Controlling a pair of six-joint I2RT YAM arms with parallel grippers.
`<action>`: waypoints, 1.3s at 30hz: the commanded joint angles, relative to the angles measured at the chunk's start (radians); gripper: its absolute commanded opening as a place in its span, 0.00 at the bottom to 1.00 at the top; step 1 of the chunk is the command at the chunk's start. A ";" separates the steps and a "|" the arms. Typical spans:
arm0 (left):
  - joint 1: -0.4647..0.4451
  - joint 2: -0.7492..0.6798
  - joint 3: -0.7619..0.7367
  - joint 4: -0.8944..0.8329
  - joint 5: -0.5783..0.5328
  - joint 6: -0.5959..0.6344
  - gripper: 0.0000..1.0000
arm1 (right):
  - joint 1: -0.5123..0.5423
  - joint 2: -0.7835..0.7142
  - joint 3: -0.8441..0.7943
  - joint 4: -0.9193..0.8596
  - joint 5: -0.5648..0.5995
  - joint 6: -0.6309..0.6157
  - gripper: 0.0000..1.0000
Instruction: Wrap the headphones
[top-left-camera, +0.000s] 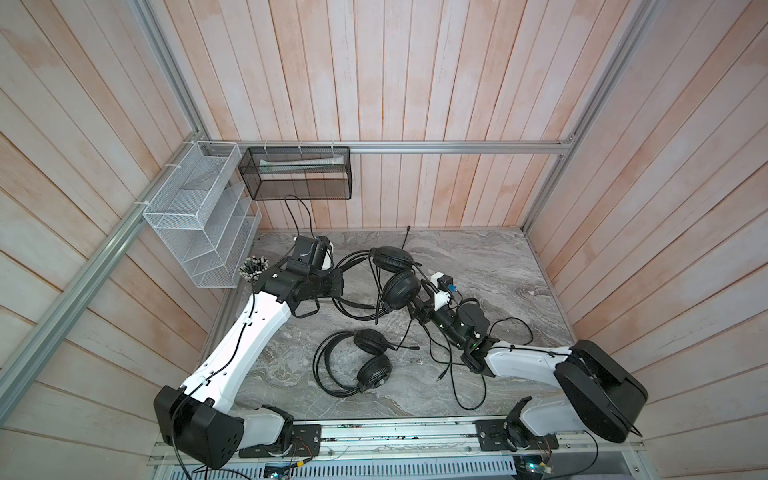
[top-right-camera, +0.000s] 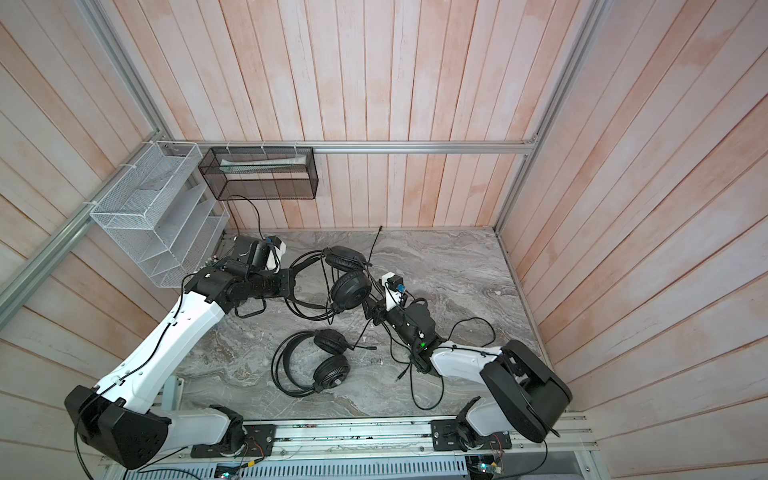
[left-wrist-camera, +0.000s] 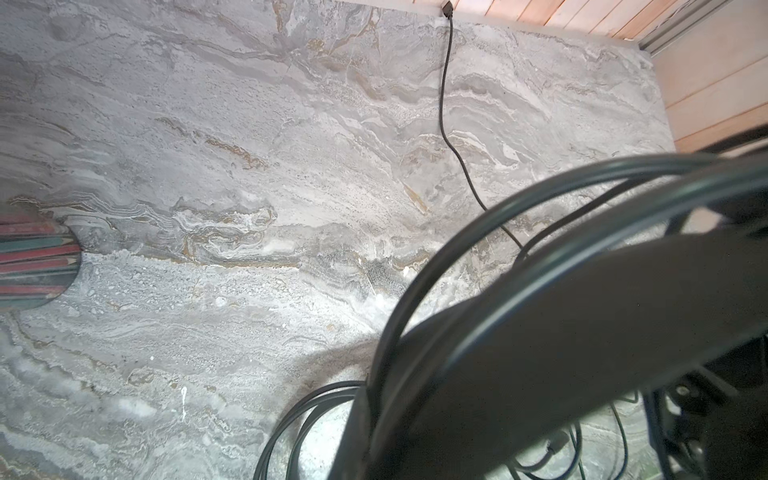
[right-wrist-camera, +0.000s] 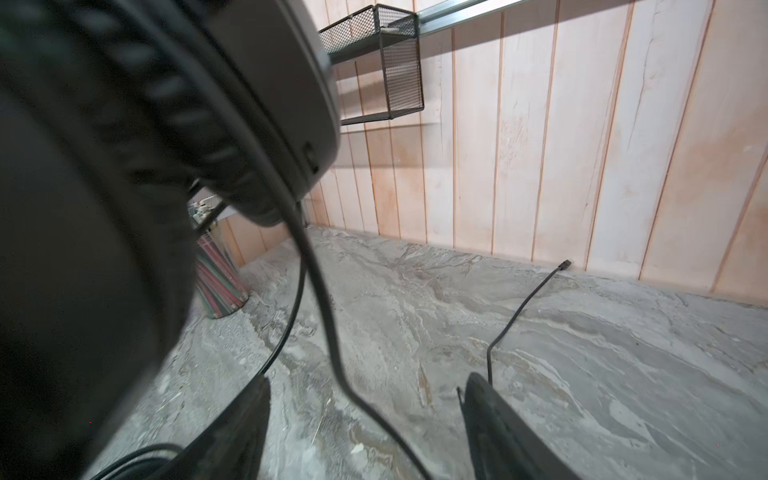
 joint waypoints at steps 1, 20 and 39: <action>0.000 -0.045 0.045 0.035 0.041 -0.032 0.00 | -0.015 0.083 0.084 0.081 -0.027 -0.037 0.72; 0.022 -0.044 0.000 0.070 0.005 -0.033 0.00 | -0.032 -0.241 -0.012 -0.141 0.118 -0.125 0.00; 0.053 -0.008 -0.013 0.123 0.020 -0.063 0.00 | 0.341 -0.624 -0.018 -0.565 0.387 -0.313 0.00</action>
